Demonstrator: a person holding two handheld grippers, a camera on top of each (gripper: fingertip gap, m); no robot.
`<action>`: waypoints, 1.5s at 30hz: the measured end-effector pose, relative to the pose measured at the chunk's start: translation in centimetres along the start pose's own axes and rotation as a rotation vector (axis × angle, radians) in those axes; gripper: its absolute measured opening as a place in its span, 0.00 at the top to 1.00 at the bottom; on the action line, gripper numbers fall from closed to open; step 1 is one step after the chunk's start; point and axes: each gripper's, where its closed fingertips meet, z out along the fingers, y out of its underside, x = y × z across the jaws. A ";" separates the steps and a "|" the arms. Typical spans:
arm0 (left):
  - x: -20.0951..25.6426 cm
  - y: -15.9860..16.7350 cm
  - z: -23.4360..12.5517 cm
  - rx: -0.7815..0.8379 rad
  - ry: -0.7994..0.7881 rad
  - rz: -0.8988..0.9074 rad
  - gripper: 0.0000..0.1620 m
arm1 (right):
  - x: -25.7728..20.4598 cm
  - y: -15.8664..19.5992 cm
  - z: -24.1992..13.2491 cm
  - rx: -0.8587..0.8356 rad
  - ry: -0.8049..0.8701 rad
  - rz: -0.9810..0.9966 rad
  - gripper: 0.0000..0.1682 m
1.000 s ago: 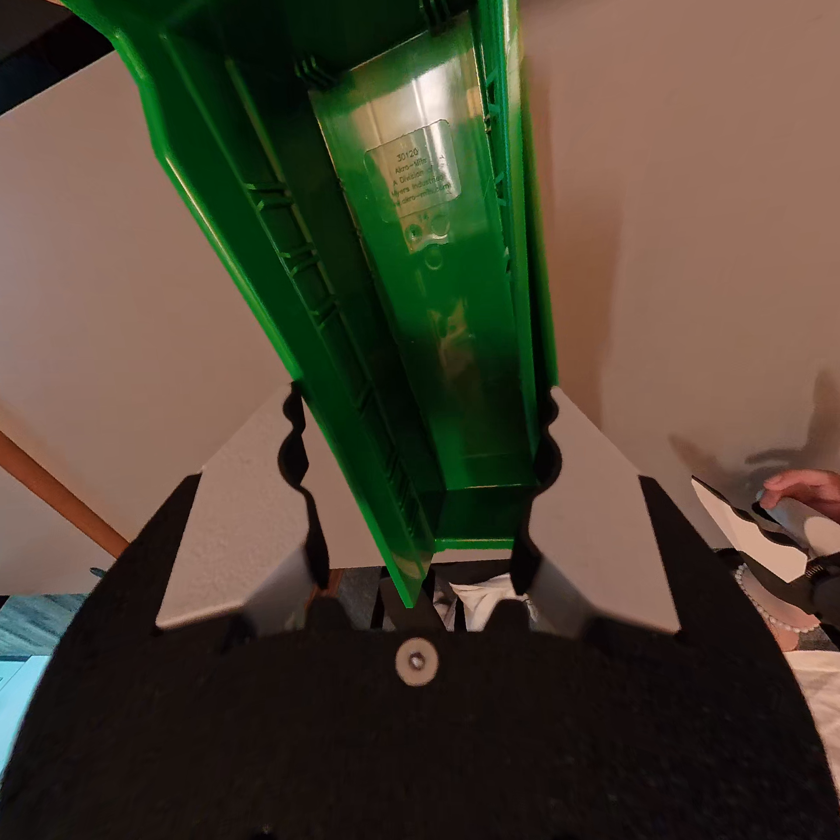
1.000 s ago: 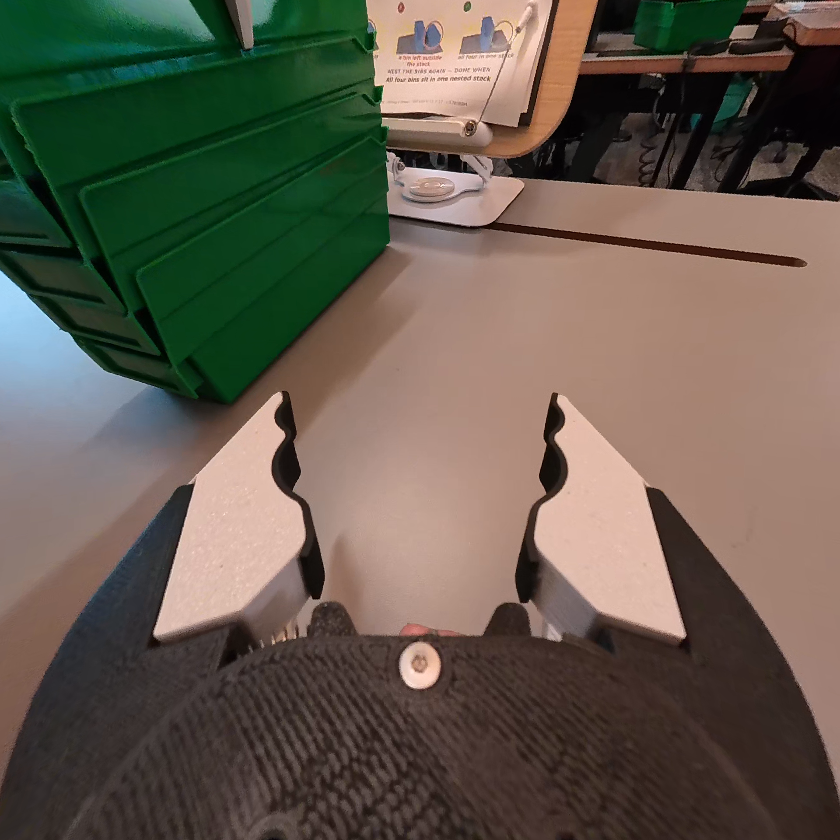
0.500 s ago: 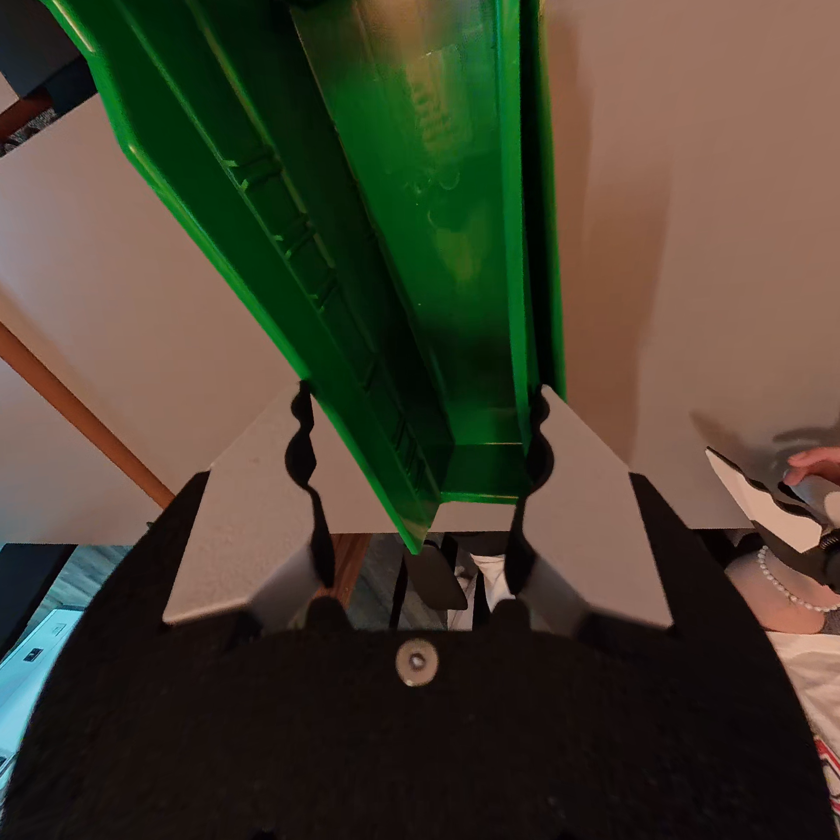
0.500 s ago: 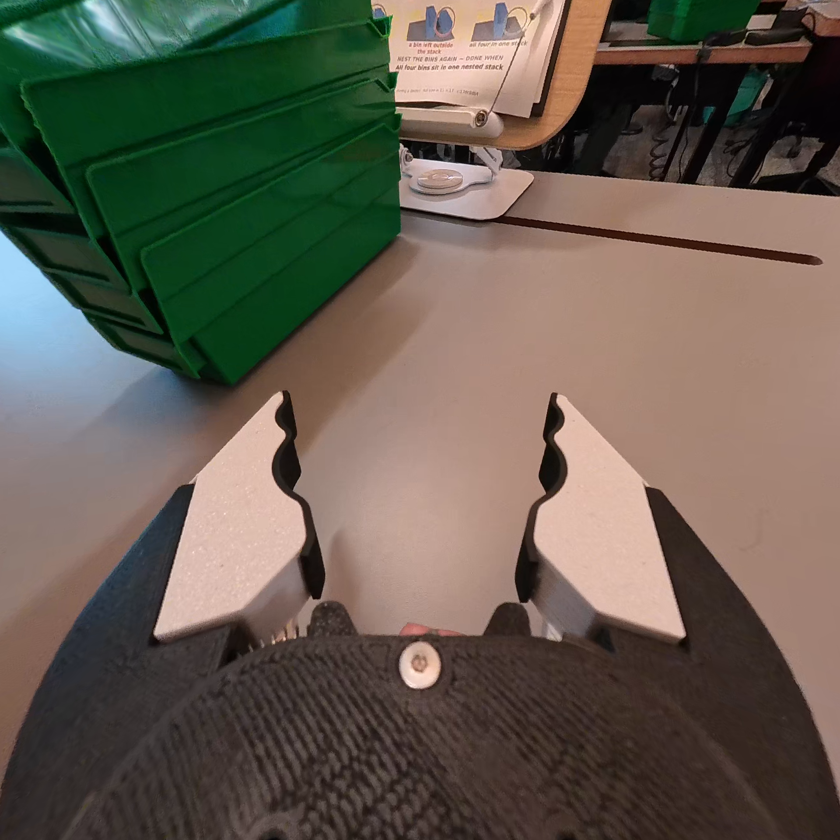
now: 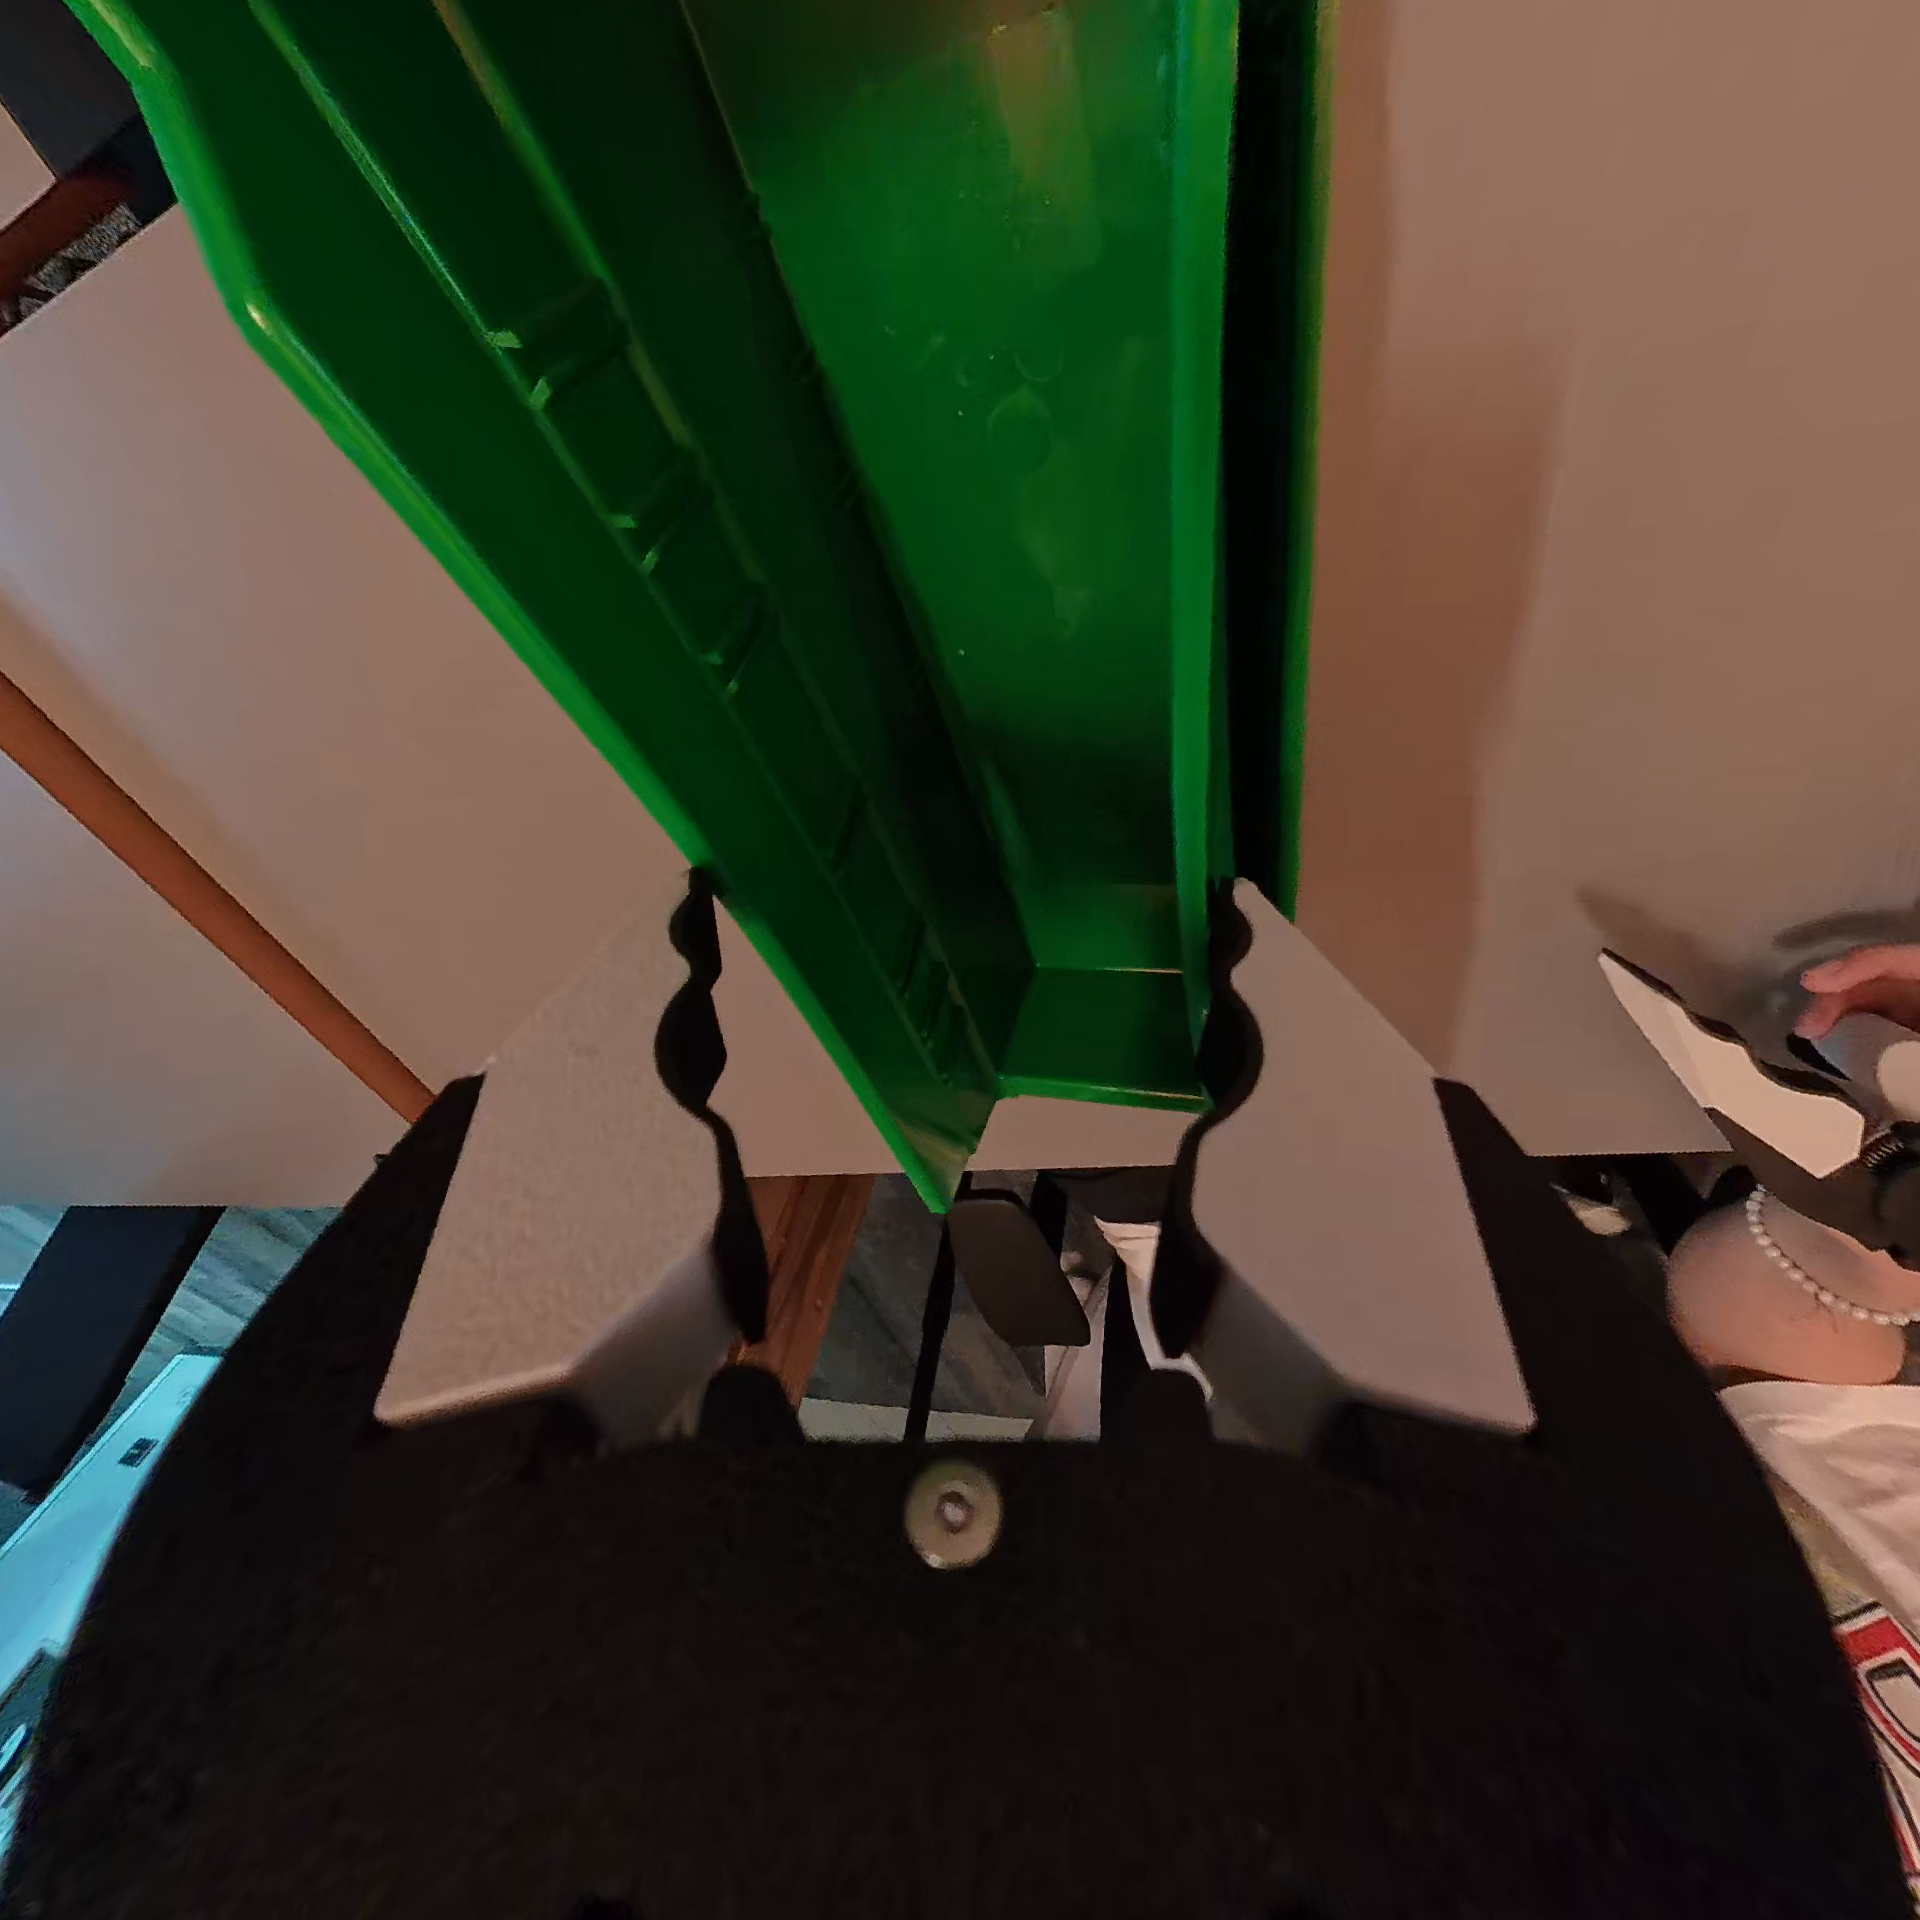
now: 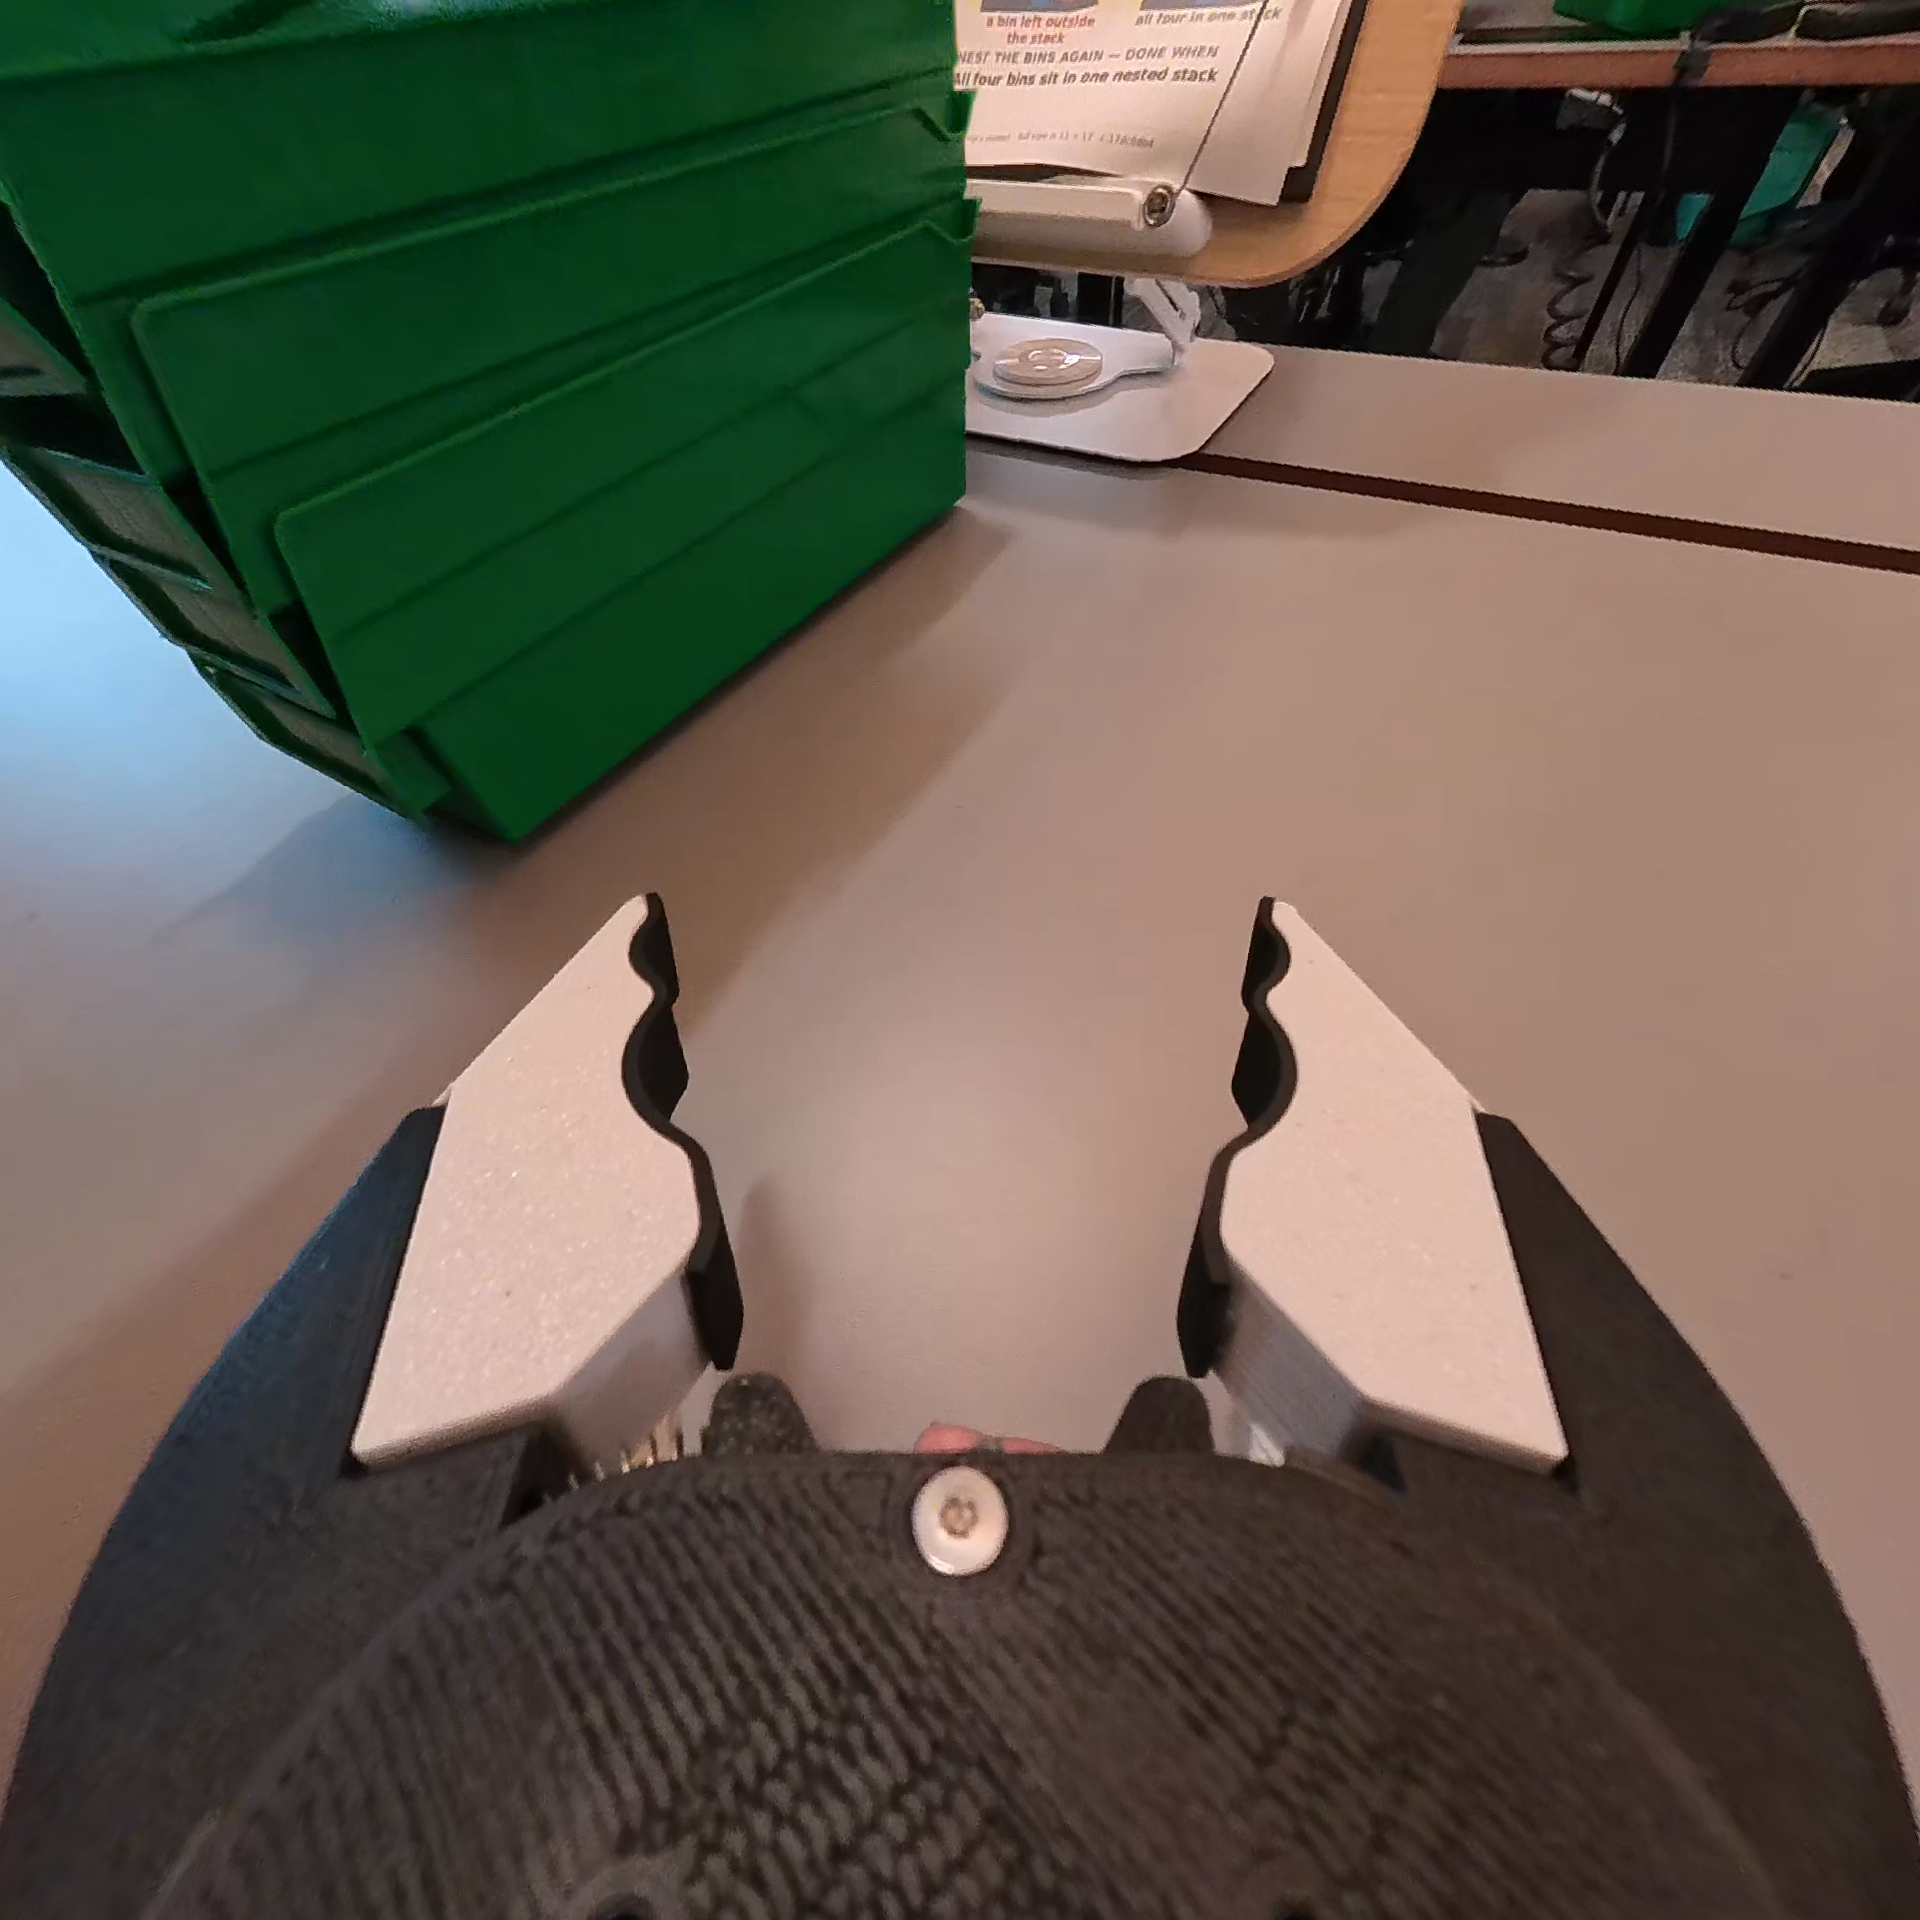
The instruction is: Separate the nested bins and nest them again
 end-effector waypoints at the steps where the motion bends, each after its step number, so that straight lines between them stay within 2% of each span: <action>1: 0.0 0.0 -0.1 -0.005 -0.002 0.001 0.43 | 0.0 0.0 0.0 -0.001 -0.001 -0.001 0.36; 11: 0.1 0.3 -2.2 -0.012 0.002 0.015 0.44 | 0.5 0.4 0.1 -0.011 0.008 0.008 0.36; 18: -1.7 0.3 -5.3 0.045 0.025 -0.006 0.45 | 0.4 0.6 0.2 -0.016 0.006 0.007 0.36; 21: -3.4 0.6 -7.1 0.067 0.041 -0.024 0.45 | 0.3 0.8 0.3 -0.023 0.003 0.003 0.36; 28: -10.7 3.3 -9.3 0.054 -0.043 -0.093 0.45 | 0.3 0.8 0.3 -0.021 -0.002 0.009 0.36; 34: -16.9 6.2 -6.2 -0.021 -0.067 -0.155 0.45 | -0.2 0.6 0.1 -0.023 -0.019 0.004 0.36; 45: -23.6 8.7 6.1 -0.166 -0.002 -0.158 0.46 | -0.3 0.1 -0.1 -0.027 -0.004 -0.023 0.36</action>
